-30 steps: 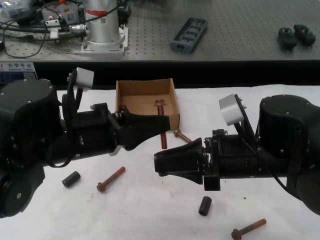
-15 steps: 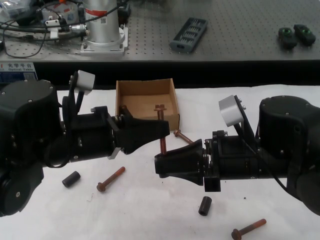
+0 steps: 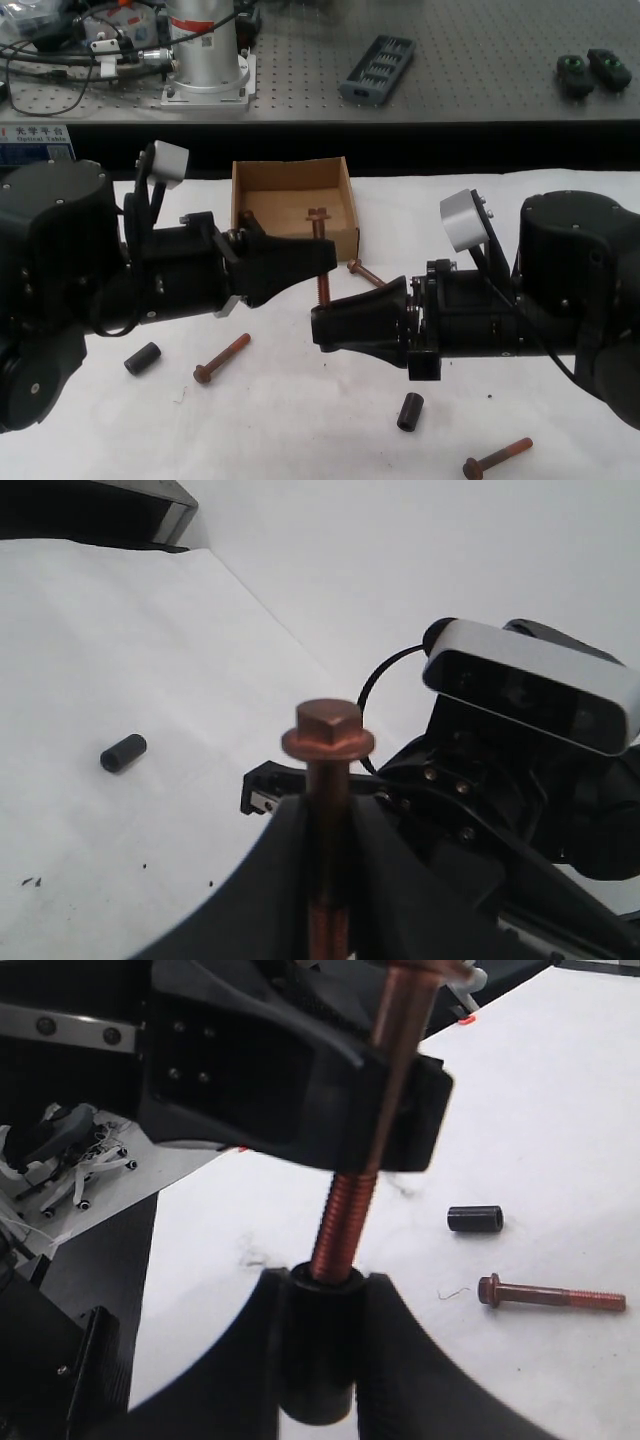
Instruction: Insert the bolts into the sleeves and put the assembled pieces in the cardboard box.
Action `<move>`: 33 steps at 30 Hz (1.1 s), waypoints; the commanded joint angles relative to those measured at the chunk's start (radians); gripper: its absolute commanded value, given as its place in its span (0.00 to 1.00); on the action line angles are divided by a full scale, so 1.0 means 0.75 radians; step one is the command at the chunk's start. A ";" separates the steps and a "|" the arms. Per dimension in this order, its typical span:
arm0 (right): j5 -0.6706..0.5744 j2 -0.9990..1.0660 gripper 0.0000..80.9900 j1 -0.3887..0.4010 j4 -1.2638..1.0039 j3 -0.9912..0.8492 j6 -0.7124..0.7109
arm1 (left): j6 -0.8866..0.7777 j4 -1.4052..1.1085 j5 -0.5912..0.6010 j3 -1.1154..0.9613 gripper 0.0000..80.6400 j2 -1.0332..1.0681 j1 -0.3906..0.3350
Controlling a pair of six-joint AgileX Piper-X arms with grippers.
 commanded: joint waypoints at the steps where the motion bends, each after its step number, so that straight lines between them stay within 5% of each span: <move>1: 0.047 -0.009 0.05 -0.013 -0.087 -0.006 0.023 | 0.008 0.008 0.058 -0.002 0.01 -0.001 -0.001; 14: 0.093 -0.009 0.05 -0.034 -0.136 -0.006 0.065 | 0.001 0.014 0.214 -0.002 0.01 -0.001 -0.001; 30: 0.118 -0.009 0.05 -0.113 -0.232 -0.006 0.193 | 0.129 0.011 0.186 -0.002 0.00 -0.001 -0.001; 33: 0.118 -0.009 0.05 -0.113 -0.232 -0.006 0.197 | 0.151 0.008 0.186 -0.002 0.12 -0.001 -0.001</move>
